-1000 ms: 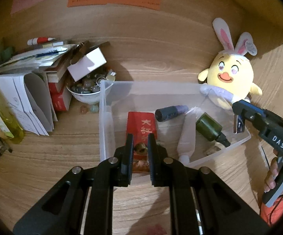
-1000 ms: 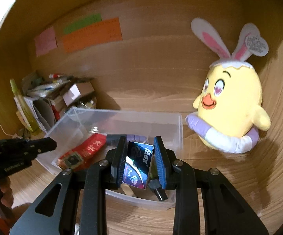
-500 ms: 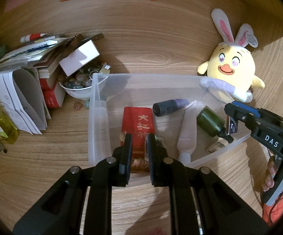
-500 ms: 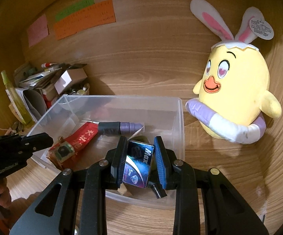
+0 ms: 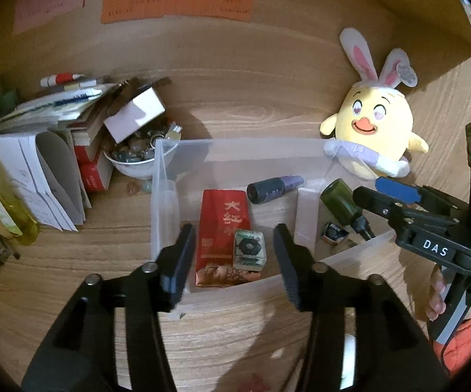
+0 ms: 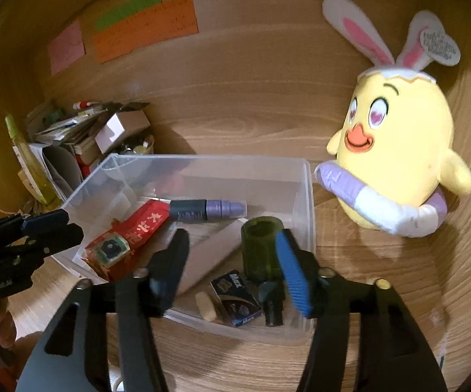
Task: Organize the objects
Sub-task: 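Carry both items over the clear box and open both tools inside, then withdraw both tools from the box toward the tape roll and pink clip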
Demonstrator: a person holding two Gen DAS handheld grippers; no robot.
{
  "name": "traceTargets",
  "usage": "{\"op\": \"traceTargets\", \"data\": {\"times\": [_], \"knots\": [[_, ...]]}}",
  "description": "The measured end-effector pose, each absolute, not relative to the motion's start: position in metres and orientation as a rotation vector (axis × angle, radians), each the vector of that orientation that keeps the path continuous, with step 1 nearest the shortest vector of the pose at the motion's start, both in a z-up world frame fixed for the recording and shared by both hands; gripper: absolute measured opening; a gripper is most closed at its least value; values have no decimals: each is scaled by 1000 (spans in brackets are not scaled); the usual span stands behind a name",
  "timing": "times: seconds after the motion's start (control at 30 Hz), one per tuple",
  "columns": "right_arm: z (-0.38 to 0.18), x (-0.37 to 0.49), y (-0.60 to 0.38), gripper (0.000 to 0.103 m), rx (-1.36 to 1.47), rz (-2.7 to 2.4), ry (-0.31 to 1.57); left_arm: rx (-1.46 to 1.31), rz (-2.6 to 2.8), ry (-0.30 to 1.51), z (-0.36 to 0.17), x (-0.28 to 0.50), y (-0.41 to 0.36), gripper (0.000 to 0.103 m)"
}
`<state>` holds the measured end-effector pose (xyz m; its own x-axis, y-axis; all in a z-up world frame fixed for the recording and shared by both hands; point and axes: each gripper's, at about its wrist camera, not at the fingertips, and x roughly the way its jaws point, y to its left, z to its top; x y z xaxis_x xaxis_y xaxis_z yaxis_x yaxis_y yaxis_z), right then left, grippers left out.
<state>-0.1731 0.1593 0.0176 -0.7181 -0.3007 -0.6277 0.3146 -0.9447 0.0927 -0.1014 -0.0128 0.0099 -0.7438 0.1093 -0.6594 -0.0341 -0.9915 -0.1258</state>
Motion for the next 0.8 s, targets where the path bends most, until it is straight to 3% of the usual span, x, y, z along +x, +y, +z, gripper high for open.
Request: {"op": "traceTargets", "data": {"times": [0.23, 0.47, 0.8], "knots": [[34, -158, 158, 78, 901, -2636, 29, -1065, 2870, -151, 19, -89, -12, 71], [48, -133, 158, 83, 852, -2620, 32, -1051, 2878, -140, 27, -72, -12, 91], [44, -110, 170, 88, 845, -2669, 56, -1106, 2873, -103, 21, -50, -19, 95]]}}
